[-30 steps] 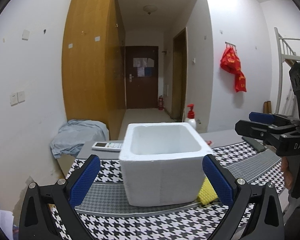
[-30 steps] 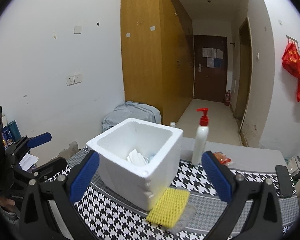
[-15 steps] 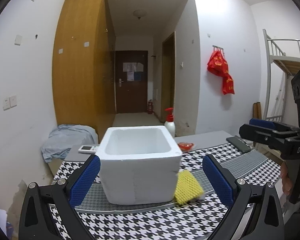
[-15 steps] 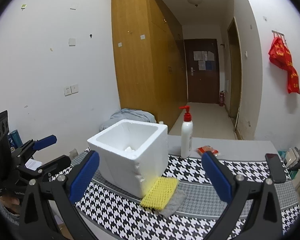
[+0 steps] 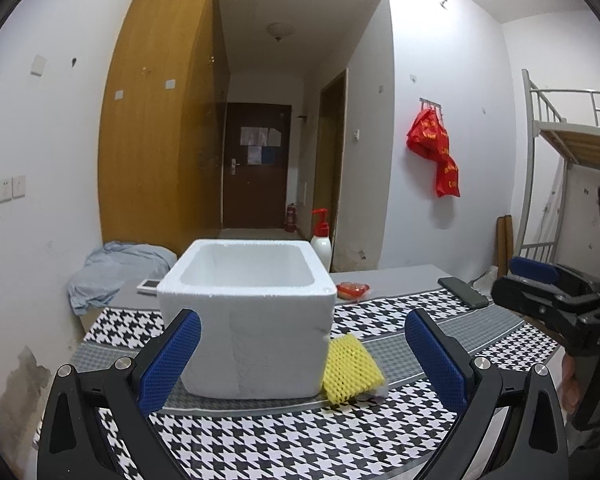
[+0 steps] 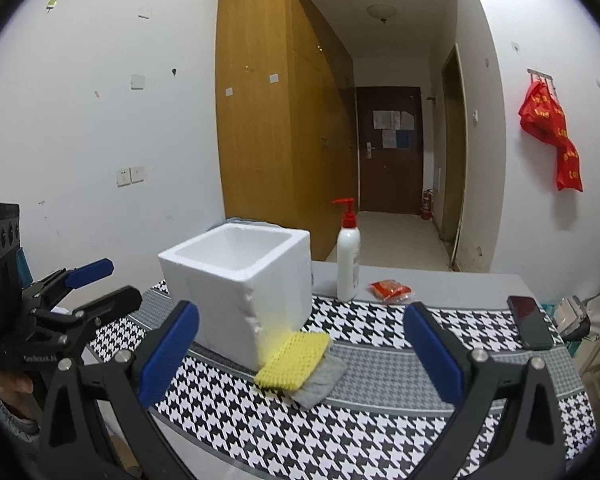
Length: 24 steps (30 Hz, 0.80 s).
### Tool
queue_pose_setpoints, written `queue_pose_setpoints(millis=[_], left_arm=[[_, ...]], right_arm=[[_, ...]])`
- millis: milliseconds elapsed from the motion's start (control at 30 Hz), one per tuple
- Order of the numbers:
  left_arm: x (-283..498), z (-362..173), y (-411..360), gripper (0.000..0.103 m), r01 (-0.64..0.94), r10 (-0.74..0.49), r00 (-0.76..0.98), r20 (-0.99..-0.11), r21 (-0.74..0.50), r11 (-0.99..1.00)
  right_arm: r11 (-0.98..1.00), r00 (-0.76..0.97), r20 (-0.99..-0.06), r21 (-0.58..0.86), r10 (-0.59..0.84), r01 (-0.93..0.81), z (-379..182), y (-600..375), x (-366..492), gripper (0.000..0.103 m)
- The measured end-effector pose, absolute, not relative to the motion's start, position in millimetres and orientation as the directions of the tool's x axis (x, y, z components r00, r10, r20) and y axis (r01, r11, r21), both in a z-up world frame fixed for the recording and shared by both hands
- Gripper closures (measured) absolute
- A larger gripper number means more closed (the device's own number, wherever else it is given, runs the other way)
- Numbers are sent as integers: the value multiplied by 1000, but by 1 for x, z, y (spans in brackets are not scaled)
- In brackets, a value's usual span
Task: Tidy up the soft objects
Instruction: 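Reach the left gripper to the yellow mesh sponge and grasp it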
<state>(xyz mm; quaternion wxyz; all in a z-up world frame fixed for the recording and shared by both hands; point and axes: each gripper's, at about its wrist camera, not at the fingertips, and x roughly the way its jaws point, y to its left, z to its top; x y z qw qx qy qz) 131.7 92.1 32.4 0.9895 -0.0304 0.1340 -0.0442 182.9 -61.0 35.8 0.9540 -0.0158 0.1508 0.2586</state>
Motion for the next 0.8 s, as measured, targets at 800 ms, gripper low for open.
queue_pose_setpoints(millis=[800], left_arm=[[133,-31,81,1,94,-119,949,-293,-96,991]], right_arm=[[900,830,-356,96,430,-425,-24,-94,188,0]])
